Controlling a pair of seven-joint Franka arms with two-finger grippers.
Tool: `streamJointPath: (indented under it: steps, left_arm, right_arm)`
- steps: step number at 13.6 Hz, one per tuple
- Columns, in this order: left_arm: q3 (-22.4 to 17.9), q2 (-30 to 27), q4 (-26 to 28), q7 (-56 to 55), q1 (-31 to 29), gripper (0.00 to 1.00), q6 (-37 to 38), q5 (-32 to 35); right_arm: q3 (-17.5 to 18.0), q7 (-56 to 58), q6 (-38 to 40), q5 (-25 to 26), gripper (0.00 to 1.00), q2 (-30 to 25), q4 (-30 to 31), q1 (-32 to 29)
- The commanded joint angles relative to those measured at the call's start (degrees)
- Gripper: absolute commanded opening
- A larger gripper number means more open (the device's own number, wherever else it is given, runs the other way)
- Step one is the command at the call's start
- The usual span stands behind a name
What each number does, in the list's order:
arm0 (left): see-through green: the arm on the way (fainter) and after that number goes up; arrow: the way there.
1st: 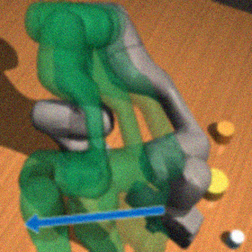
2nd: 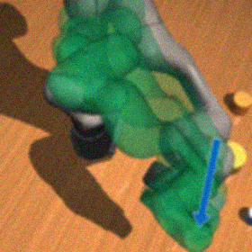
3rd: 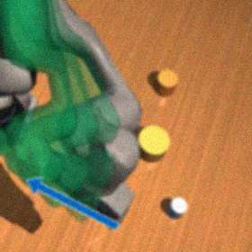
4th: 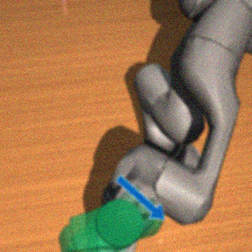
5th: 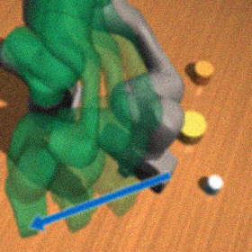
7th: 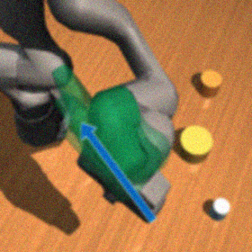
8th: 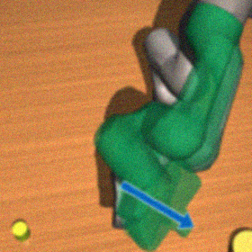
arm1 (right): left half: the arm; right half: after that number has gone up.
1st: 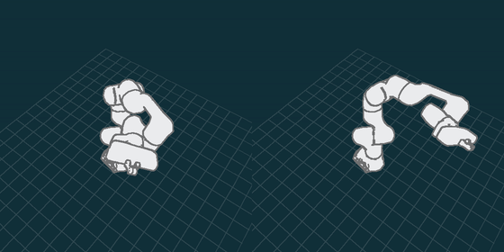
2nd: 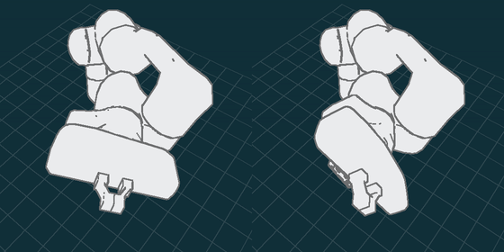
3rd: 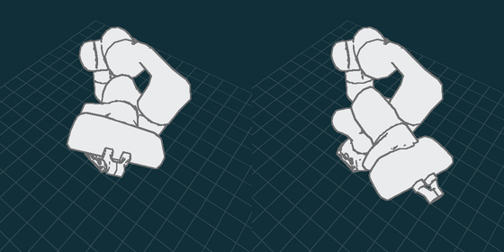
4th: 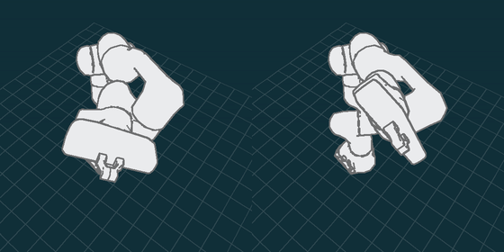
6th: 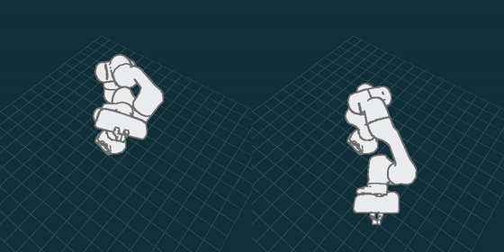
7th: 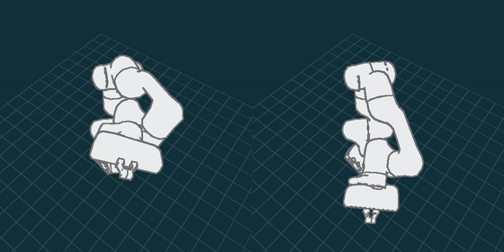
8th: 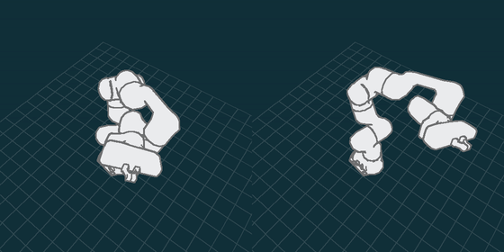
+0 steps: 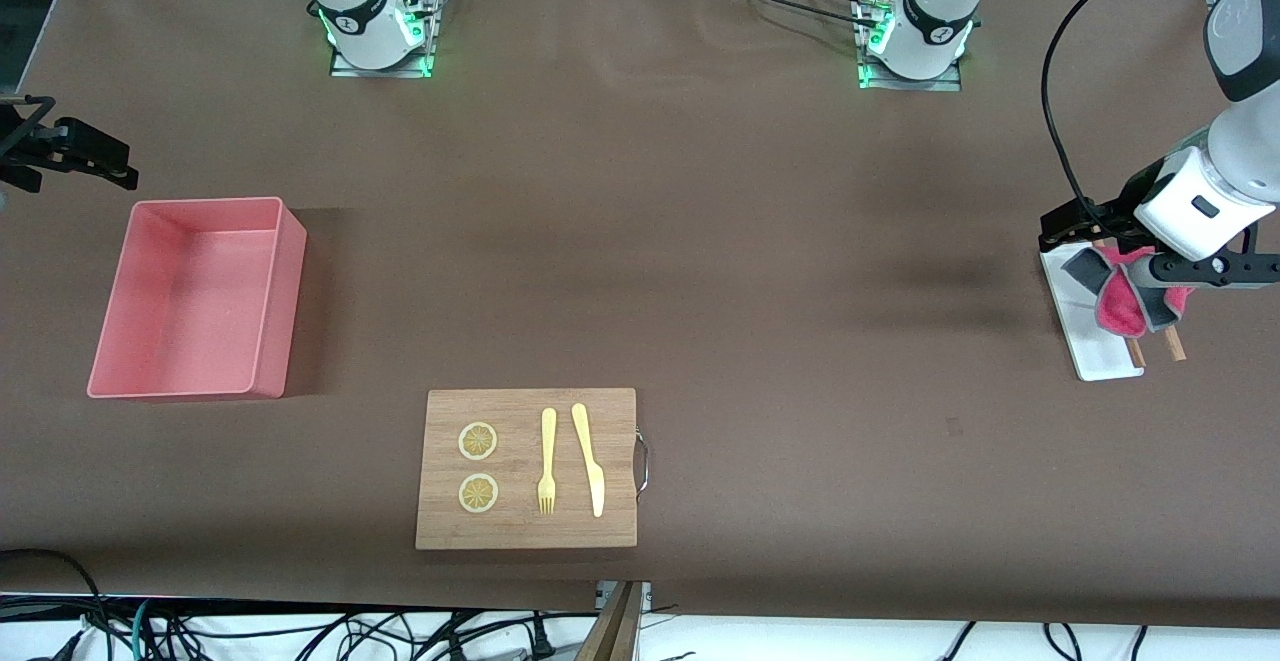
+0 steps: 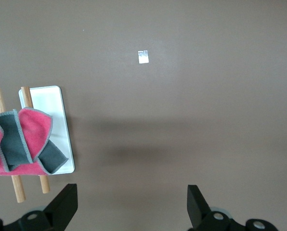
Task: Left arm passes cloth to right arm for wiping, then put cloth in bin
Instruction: 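Move the left gripper down to the pink cloth on the holder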
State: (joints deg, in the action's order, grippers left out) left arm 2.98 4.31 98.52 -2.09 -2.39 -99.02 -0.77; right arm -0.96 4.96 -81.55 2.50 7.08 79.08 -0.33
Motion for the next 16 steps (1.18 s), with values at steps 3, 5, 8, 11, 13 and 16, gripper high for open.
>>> streamJointPath:
  steps: [3,5,8,11,13,16]
  left_arm:
    - [1.2,-0.8,-0.5,-1.9,-0.1,1.00,1.8,0.6]
    - [1.2,-0.8,-0.3,-1.8,-0.2,1.00,2.3,0.6]
    - [0.7,-0.4,-0.5,-0.9,-0.8,1.00,2.4,0.6]
    - [0.7,-0.2,-0.5,-0.7,-2.1,1.00,2.4,0.9]
    - [0.7,-0.1,-0.5,-0.7,-2.4,1.00,2.4,1.1]
    - [0.7,-0.2,-0.7,-0.6,-2.6,1.00,2.4,0.6]
  right_arm:
    - [0.4,-0.5,-0.4,-0.8,1.00,-0.6,0.7,-0.6]
    - [0.3,-0.4,-0.5,-0.8,1.00,-0.6,0.7,-0.6]
    - [0.3,-0.5,-0.5,-0.8,1.00,-0.6,0.7,-0.6]
    - [0.3,-0.5,-0.5,-0.8,1.00,-0.6,0.7,-0.6]
    - [0.3,-0.5,-0.5,-0.8,1.00,-0.6,0.7,-0.6]
    - [0.3,-0.5,-0.5,-0.8,1.00,-0.6,0.7,-0.6]
